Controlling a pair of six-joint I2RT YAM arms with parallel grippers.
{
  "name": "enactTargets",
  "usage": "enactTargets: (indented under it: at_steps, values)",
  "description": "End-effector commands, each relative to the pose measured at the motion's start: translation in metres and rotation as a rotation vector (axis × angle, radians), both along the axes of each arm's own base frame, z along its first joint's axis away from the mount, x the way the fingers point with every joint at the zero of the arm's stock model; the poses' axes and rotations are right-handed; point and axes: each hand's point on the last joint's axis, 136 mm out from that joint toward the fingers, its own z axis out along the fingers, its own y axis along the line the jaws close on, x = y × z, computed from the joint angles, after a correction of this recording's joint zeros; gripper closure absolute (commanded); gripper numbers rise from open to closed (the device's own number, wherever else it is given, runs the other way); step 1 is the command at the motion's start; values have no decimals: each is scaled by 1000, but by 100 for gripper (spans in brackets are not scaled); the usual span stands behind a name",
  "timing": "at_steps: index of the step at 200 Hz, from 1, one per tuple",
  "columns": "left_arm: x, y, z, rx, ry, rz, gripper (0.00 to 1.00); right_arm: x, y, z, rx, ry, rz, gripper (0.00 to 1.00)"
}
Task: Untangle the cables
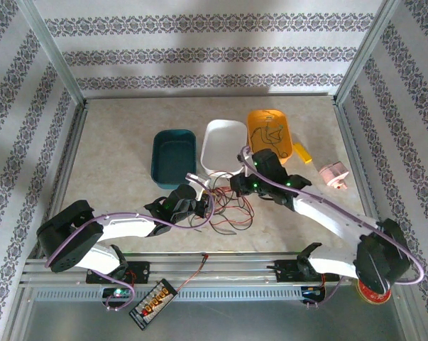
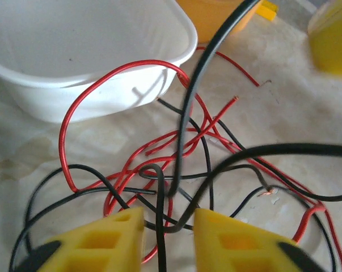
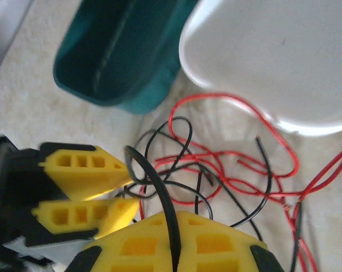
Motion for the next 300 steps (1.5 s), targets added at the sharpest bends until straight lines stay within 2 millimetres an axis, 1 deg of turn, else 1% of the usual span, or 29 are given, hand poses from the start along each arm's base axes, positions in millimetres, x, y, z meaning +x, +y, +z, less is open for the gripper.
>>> enactTargets:
  at_steps: [1, 16, 28, 43, 55, 111, 132, 166, 192, 213, 230, 248, 267, 290, 300]
  values:
    - [1, 0, 5, -13, -11, 16, 66, 18, -15, 63, 26, -183, -78, 100]
    - [0, -1, -1, -5, 1, 13, 66, 22, -24, 95, 52, -262, -113, 100]
    - [0, -2, -5, -2, 11, 11, 72, 24, -28, 120, 81, -315, -128, 100]
    - [0, -2, -12, 0, 24, 14, 77, 26, -31, 145, 102, -371, -142, 100]
    - [0, -3, -15, 0, 31, 14, 80, 27, -33, 161, 116, -407, -153, 100]
    - [2, -4, -29, 29, 48, 16, 91, 41, -49, 215, 162, -591, -264, 100]
    - [2, -1, -35, 46, 53, 28, 91, 44, -53, 239, 173, -655, -285, 100]
    - [3, 3, -37, 53, 51, 44, 91, 53, -56, 272, 188, -732, -300, 100]
    - [2, 6, -40, 64, 54, 54, 90, 55, -55, 304, 235, -789, -299, 100]
    - [2, 9, -42, 69, 54, 62, 89, 60, -54, 322, 263, -819, -300, 100]
    - [3, 9, -41, 69, 52, 63, 87, 70, -52, 326, 256, -817, -310, 100]
    - [3, 8, -40, 68, 47, 62, 85, 87, -52, 316, 231, -791, -336, 100]
    - [3, 9, -39, 66, 46, 64, 81, 108, -52, 296, 196, -746, -367, 100]
    - [2, 11, -36, 61, 41, 67, 75, 135, -50, 262, 161, -666, -396, 100]
    - [2, 11, -35, 59, 39, 69, 75, 144, -46, 247, 153, -635, -397, 100]
